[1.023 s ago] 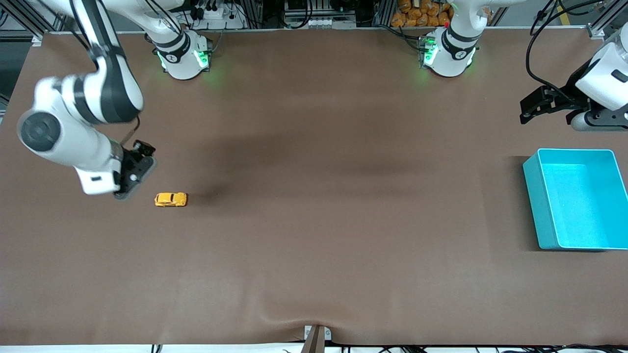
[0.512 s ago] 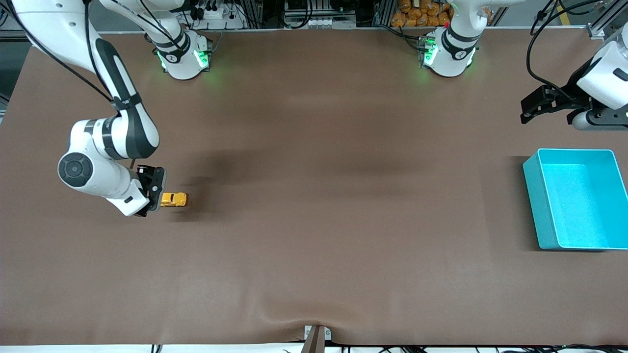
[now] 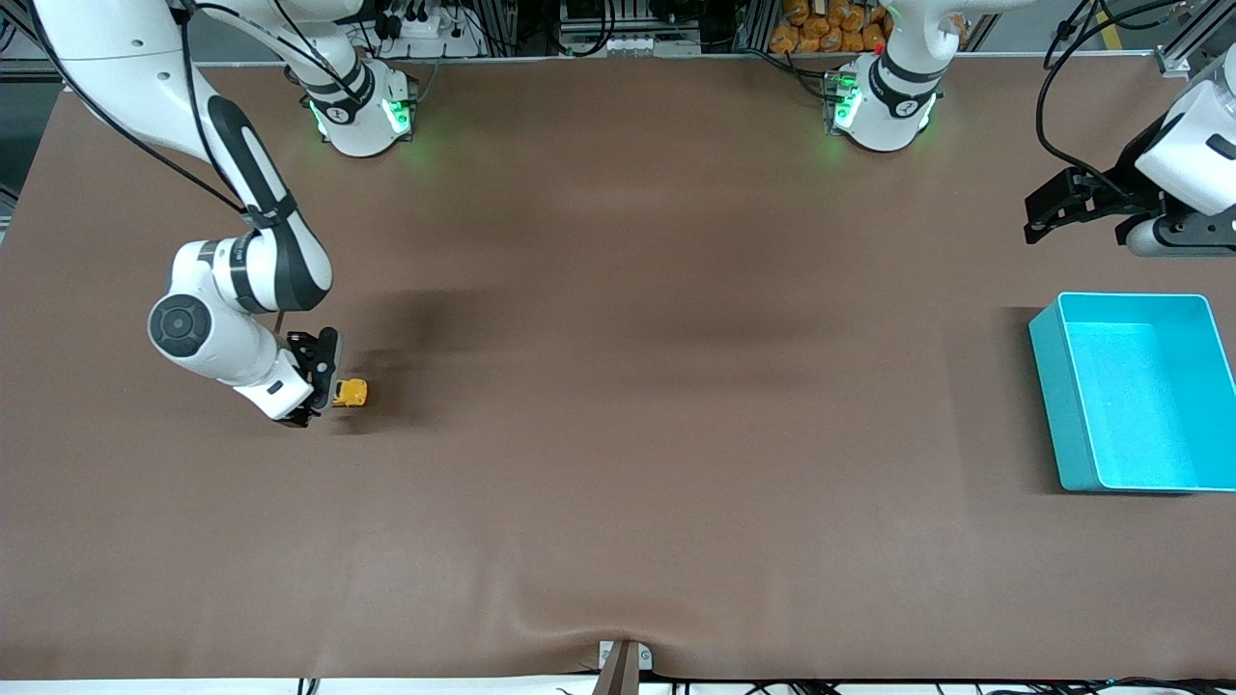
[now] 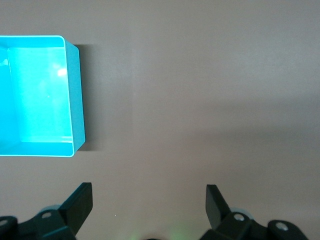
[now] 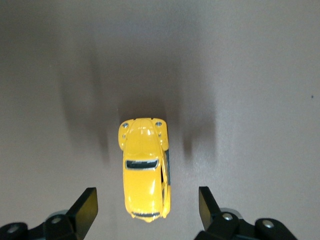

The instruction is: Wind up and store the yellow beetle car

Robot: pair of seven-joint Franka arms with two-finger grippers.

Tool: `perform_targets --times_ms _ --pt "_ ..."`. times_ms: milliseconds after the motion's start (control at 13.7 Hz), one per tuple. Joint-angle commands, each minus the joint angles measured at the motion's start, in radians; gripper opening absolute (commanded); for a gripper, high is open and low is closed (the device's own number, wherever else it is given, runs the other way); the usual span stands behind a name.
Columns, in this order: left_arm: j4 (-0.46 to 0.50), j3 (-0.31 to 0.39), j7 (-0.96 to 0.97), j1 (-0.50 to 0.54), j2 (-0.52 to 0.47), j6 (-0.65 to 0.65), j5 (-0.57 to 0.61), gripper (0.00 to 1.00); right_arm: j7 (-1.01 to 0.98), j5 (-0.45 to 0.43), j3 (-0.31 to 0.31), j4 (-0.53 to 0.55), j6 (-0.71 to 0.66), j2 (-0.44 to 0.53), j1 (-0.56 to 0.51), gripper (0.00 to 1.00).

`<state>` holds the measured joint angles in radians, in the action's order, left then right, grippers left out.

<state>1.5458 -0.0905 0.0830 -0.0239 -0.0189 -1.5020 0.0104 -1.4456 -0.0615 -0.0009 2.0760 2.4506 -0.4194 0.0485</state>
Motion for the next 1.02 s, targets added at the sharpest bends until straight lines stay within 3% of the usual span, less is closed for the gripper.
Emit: perform_targets --times_ms 0,219,365,512,731,950 --pt "0.000 0.000 -0.003 0.012 -0.007 -0.001 -0.015 1.00 -0.009 -0.017 0.004 0.041 0.065 0.002 -0.001 0.82" --pt "0.000 0.005 -0.003 0.013 -0.003 -0.001 -0.010 1.00 0.001 -0.017 0.004 0.041 0.088 -0.013 -0.002 0.75" --pt "0.000 0.006 -0.002 0.012 -0.003 -0.001 -0.009 1.00 0.002 -0.017 0.004 0.041 0.099 -0.024 -0.002 0.59" --pt "-0.001 0.000 0.000 0.009 -0.004 -0.001 -0.009 1.00 0.002 -0.017 0.004 0.041 0.119 -0.033 -0.002 0.53" --pt "-0.001 -0.002 -0.002 0.010 -0.004 -0.001 -0.009 1.00 0.002 -0.017 0.004 0.041 0.136 -0.045 -0.002 0.36" --pt "-0.001 -0.002 -0.002 0.009 -0.004 -0.001 -0.009 1.00 0.002 -0.015 0.004 0.039 0.136 -0.047 -0.007 0.25"
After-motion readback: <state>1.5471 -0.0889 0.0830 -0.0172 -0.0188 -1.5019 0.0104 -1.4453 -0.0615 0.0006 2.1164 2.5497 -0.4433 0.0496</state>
